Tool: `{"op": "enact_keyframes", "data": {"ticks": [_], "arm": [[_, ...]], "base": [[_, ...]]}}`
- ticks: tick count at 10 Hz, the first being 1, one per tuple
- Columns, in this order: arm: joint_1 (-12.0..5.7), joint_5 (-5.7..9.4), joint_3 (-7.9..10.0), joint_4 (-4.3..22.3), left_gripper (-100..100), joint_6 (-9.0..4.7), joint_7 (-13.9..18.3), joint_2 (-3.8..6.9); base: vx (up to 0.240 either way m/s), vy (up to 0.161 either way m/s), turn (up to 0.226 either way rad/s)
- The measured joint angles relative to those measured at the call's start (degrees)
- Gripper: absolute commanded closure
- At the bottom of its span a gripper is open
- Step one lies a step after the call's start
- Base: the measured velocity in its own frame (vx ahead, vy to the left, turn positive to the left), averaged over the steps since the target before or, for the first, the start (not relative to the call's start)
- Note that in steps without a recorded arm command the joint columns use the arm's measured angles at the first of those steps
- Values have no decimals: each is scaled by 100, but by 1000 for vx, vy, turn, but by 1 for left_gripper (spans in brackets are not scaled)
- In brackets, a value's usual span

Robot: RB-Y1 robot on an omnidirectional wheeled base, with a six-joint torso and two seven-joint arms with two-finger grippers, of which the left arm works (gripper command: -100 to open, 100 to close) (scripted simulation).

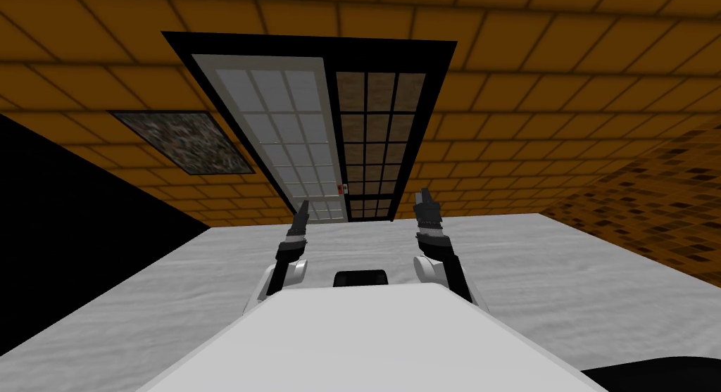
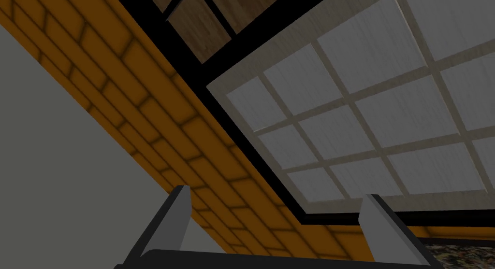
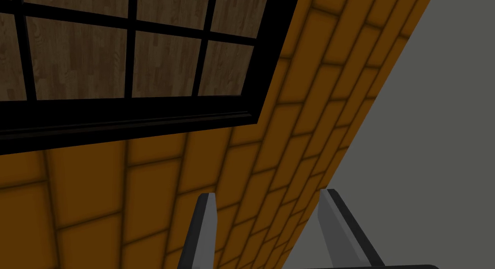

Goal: Pull the door open

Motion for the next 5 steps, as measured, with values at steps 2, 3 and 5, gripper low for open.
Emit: {"op": "enact_keyframes", "data": {"ticks": [2, 3, 5], "arm": [[-53, -40, 90, 279, -100, -92, -242, 32], [-100, -59, 140, 401, -100, -98, -359, 58], [-145, -100, 232, 676, -100, -170, -605, 84]], "base": [[88, 0, -39], [104, 17, -37], [101, 11, -42]]}}
